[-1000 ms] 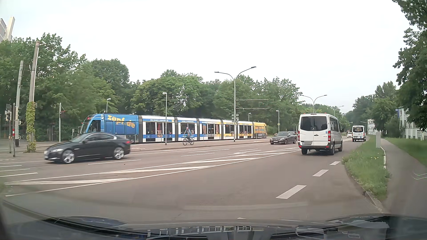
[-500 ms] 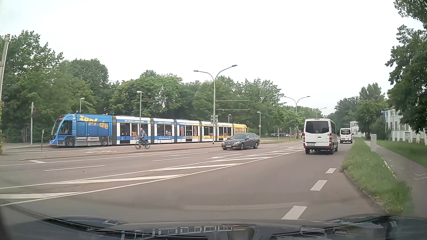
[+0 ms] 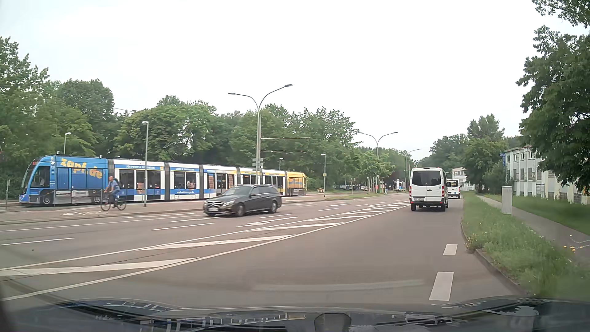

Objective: Follow the waypoints while adhering to traffic rules and regulations

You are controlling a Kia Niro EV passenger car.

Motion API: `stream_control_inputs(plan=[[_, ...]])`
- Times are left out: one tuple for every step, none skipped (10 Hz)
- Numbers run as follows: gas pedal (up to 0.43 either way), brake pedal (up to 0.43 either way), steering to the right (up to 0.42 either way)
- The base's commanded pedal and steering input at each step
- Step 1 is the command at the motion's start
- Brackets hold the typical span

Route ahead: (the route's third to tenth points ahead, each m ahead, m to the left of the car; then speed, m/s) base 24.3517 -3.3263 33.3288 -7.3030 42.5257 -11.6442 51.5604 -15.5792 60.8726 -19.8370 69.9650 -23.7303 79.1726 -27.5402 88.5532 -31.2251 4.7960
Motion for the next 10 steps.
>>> stream_control_inputs(plan=[[0.189, 0.000, 0.190], [0.189, 0.000, 0.190], [0.189, 0.000, 0.188], [0.189, 0.000, 0.184], [0.189, 0.000, 0.181], [0.189, 0.000, 0.177], [0.189, 0.000, 0.172], [0.189, 0.000, 0.166], [0.189, 0.000, 0.156], [0.189, 0.000, 0.149]])
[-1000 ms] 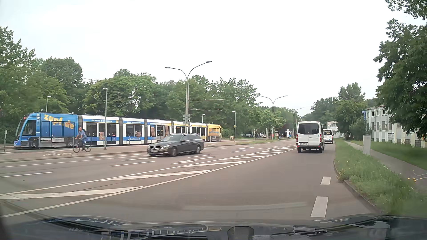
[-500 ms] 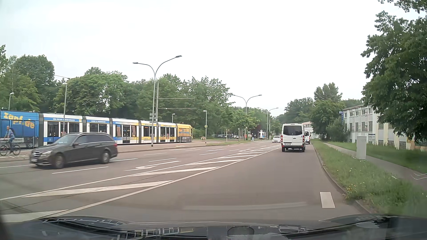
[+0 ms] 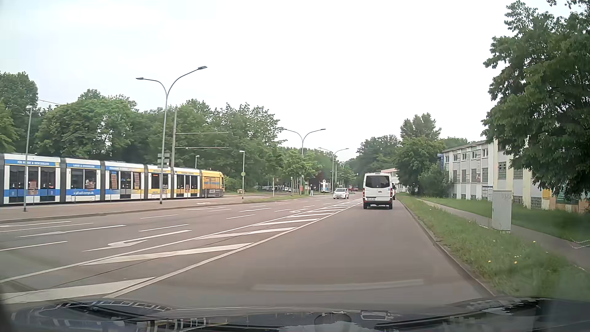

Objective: Follow the waypoints while adhering to traffic rules and regulations

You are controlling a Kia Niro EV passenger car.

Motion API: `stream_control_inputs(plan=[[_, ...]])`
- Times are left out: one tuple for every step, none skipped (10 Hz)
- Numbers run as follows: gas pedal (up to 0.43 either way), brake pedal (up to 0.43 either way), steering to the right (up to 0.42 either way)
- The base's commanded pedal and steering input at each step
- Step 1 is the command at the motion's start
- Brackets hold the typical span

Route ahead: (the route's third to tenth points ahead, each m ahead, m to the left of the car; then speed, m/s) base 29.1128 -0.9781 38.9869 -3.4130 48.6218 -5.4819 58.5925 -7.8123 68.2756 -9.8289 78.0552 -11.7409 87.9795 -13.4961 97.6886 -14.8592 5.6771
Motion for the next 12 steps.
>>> stream_control_inputs(plan=[[0.189, 0.000, 0.143], [0.189, 0.000, 0.138], [0.189, 0.000, 0.131], [0.189, 0.000, 0.125], [0.189, 0.000, 0.119], [0.189, 0.000, 0.109], [0.189, 0.000, 0.101], [0.189, 0.000, 0.095], [0.189, 0.000, 0.090], [0.189, 0.000, 0.088], [0.189, 0.000, 0.085], [0.189, 0.000, 0.077]])
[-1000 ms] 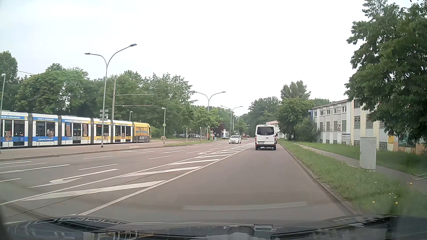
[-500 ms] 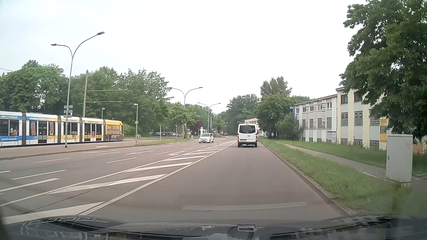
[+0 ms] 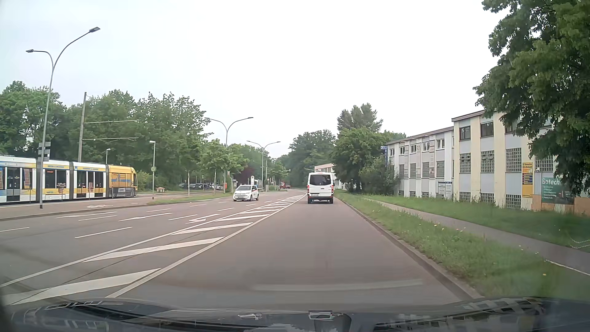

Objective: Follow the waypoints while adhering to traffic rules and regulations

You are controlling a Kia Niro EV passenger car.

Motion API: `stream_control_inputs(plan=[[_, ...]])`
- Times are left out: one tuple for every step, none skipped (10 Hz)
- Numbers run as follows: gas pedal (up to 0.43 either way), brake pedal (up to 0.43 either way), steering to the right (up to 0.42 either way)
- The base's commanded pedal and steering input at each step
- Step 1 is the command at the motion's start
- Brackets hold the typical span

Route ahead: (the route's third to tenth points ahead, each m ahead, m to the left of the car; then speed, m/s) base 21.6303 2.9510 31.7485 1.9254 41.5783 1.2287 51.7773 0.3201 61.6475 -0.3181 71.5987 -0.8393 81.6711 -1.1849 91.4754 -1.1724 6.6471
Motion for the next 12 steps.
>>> stream_control_inputs(plan=[[0.189, 0.000, 0.065], [0.189, 0.000, 0.050], [0.189, 0.000, 0.035], [0.189, 0.000, 0.028], [0.189, 0.000, 0.023], [0.189, 0.000, 0.016], [0.189, 0.000, 0.005], [0.189, 0.000, 0.002], [0.189, 0.000, 0.002], [0.189, 0.000, 0.003], [0.189, 0.000, 0.003], [0.189, 0.000, 0.001]])
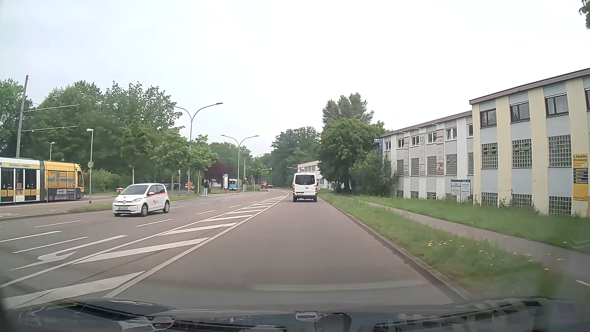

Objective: Follow the waypoints while adhering to traffic rules and regulations

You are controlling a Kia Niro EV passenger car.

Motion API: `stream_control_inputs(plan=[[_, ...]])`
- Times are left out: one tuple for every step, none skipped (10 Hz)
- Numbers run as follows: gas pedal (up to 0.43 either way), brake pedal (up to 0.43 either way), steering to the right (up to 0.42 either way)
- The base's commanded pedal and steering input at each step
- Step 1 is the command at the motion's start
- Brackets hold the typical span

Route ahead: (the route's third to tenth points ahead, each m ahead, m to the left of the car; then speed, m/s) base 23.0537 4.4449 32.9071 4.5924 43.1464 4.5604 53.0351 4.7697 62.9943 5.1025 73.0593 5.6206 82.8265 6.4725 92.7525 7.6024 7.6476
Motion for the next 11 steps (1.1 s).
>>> stream_control_inputs(plan=[[0.189, 0.000, -0.001], [0.189, 0.000, -0.001], [0.189, 0.000, -0.001], [0.189, 0.000, -0.001], [0.189, 0.000, -0.001], [0.157, 0.000, -0.001], [0.110, 0.000, -0.001], [0.079, 0.000, 0.000], [0.079, 0.000, 0.000], [0.079, 0.000, 0.000], [0.079, 0.000, 0.000]])
